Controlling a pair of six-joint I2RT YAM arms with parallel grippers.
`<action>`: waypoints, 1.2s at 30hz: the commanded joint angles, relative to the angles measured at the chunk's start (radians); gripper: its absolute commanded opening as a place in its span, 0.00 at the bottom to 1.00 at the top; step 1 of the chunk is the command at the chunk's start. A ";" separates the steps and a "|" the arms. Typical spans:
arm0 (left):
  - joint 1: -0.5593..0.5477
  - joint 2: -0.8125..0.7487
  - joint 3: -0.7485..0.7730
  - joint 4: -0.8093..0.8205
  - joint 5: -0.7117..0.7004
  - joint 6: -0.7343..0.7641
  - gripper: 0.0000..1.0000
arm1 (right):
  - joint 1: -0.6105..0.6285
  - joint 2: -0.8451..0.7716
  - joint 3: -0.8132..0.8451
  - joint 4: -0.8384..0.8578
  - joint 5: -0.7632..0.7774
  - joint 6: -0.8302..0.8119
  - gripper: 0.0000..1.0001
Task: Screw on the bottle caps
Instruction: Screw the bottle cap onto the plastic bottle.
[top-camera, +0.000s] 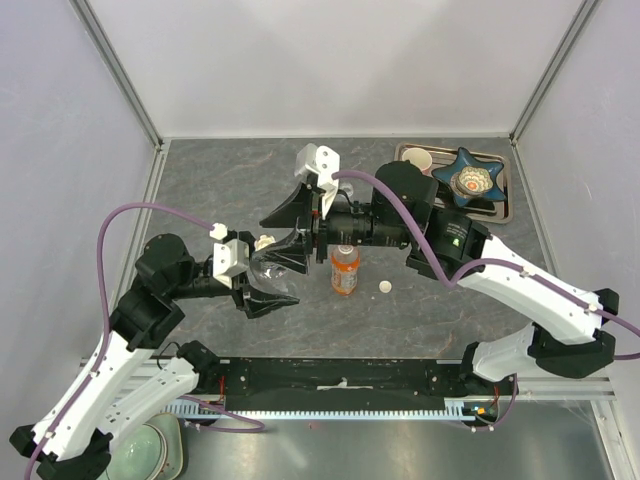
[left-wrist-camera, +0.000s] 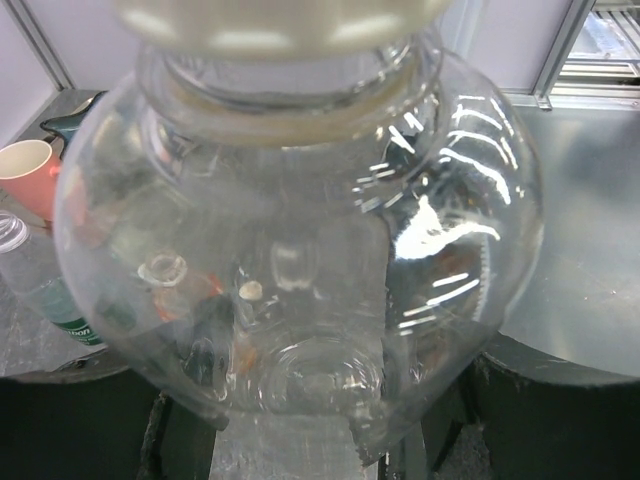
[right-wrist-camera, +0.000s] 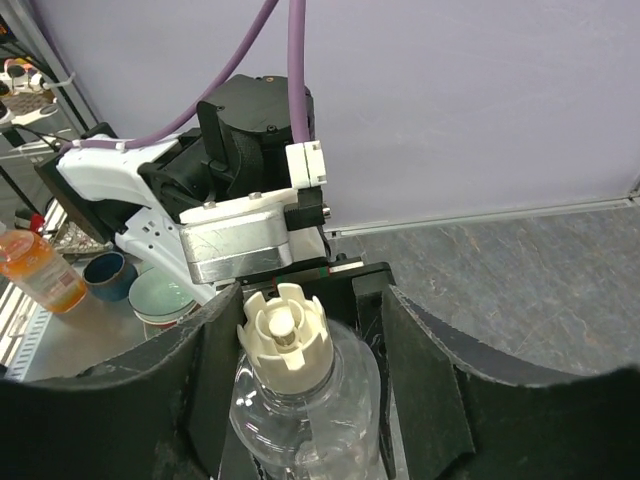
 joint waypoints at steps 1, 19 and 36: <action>-0.004 -0.006 0.008 0.036 0.032 0.044 0.23 | -0.006 0.018 0.049 -0.005 -0.054 -0.014 0.60; 0.002 0.021 0.059 0.089 -0.268 -0.050 0.23 | 0.039 0.007 -0.030 -0.025 0.398 0.041 0.00; 0.013 -0.006 0.031 0.074 -0.366 -0.046 0.27 | 0.221 0.064 0.063 -0.022 0.831 -0.017 0.55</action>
